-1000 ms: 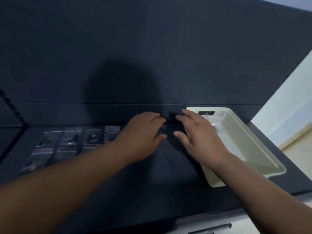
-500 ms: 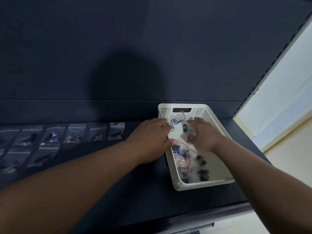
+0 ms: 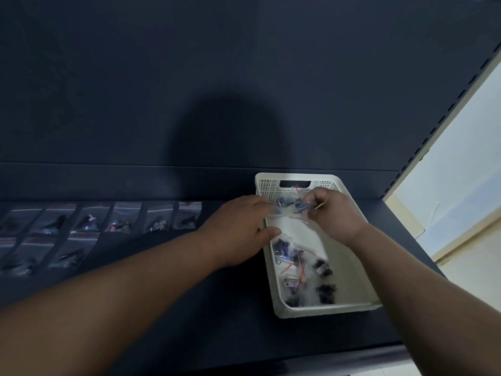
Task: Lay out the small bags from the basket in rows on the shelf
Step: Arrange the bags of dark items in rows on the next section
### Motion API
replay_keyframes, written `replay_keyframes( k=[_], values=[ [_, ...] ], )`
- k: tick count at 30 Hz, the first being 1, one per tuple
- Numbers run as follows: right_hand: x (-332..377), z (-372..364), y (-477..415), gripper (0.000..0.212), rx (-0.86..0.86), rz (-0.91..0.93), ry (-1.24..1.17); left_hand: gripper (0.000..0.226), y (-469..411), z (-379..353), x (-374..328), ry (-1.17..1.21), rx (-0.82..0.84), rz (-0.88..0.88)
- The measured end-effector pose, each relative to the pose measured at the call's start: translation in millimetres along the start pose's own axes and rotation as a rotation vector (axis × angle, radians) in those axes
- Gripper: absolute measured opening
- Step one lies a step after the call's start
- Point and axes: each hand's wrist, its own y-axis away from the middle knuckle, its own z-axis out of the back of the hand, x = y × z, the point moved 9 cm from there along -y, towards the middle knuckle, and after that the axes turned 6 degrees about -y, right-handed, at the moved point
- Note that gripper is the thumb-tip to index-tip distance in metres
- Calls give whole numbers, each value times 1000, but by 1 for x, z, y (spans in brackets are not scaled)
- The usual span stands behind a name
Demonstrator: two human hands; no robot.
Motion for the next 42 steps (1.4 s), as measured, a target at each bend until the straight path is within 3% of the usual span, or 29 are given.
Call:
replay_keyframes(
  k=[3,6,10,12,15,19,23,27,29,33,36,42],
  values=[
    [35,10,13,21,-28,133,-48,46,-2,13,7,268,-89,141],
    [75,10,33,26,-30,241,-91,43,-2,18,20,697,-133,355],
    [115,-5,54,24,-5,305,-90,30,11,8,20,1294,52,545],
    [128,-19,61,27,20,318,-41,29,23,7,22,1432,118,548],
    [141,-47,72,36,98,268,-77,17,46,6,38,1463,100,584],
    [153,-82,84,46,200,200,-363,22,81,1,74,1454,28,700],
    [153,-115,91,35,113,75,-530,28,120,1,106,1436,4,767],
    [160,-164,107,34,76,-11,-489,28,160,2,134,1427,31,813],
    [159,-193,116,38,136,-135,-547,28,178,5,148,1424,30,829],
    [168,-250,144,7,391,-488,-926,26,210,10,177,1454,-3,855],
    [176,-265,144,20,368,-518,-978,23,228,12,194,1463,-23,886],
    [180,-276,129,21,321,-517,-960,24,254,17,225,1445,-90,956]
  ],
)
